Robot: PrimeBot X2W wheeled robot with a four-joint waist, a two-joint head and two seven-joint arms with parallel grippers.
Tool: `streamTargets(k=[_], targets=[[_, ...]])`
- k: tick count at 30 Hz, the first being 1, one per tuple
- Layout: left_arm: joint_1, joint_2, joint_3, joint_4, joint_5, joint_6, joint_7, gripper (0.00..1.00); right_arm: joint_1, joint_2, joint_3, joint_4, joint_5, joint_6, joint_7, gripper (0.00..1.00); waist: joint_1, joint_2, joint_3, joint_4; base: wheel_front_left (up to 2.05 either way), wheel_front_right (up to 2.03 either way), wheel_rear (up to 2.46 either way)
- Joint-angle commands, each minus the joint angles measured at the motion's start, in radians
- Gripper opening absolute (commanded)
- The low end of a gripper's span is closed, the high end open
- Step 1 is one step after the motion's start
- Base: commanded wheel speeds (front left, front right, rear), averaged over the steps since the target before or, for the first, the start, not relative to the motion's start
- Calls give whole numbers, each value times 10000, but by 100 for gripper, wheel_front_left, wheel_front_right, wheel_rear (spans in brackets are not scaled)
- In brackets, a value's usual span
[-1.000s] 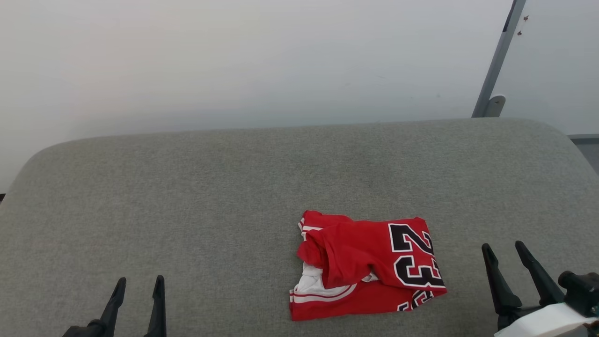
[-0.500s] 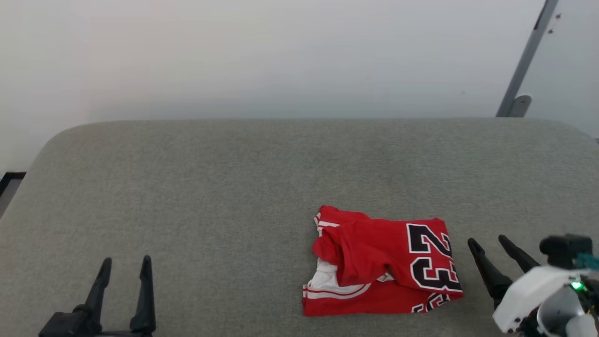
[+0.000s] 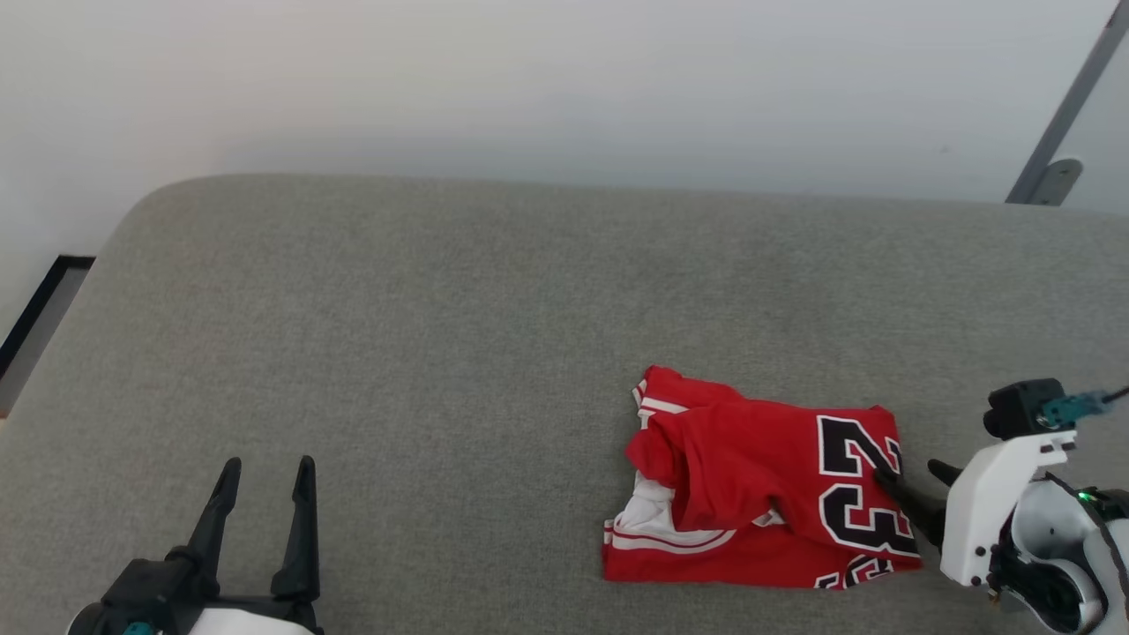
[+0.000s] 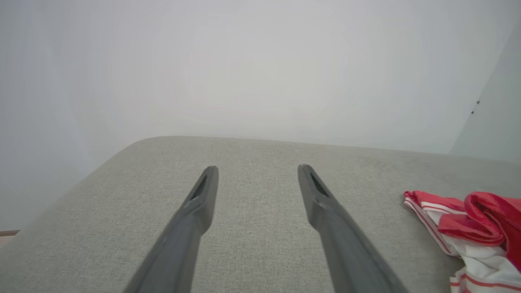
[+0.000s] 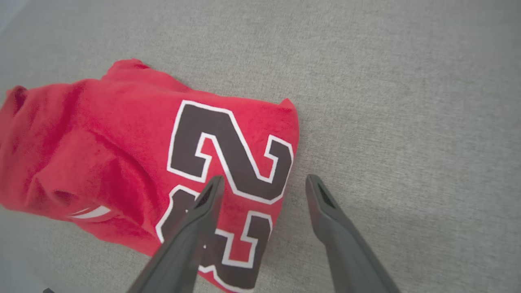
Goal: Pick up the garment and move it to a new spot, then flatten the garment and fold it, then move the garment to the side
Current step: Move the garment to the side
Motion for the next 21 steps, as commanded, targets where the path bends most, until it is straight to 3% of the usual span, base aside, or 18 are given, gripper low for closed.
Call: streamTargets(k=[1, 8, 17, 18, 19, 20, 21], targets=[[-157, 41, -39, 54, -9, -17, -49, 100, -205, 7, 103, 173, 84, 0, 229, 100, 0, 0, 175, 134, 0, 0, 0], [-453, 89, -157, 163, -115, -17, -49, 100, -1016, 231, 566, 1339, 147, 0, 1676, 100, 0, 0, 566, 356, 0, 0, 0], [-775, 25, -308, 258, -125, -18, -49, 100, -1630, 980, 1076, 2692, 536, 11, 3544, 100, 0, 0, 859, 500, 0, 0, 0], [-796, 25, -321, 265, -129, -18, -49, 100, -1667, 984, 1124, 2716, 564, 12, 3610, 45, 0, 0, 876, 507, 0, 0, 0], [-796, 25, -321, 265, -129, -18, -49, 100, -1667, 984, 1124, 2716, 564, 12, 3610, 45, 0, 0, 876, 507, 0, 0, 0], [-800, 28, -326, 268, -131, -18, -49, 100, -1727, 985, 1109, 2701, 643, 12, 3625, 0, 0, 0, 892, 507, 0, 0, 0], [-802, 26, -336, 269, -144, -18, -49, 100, -1801, 937, 1091, 2656, 646, 14, 3596, 0, 0, 0, 909, 506, 0, 0, 0]])
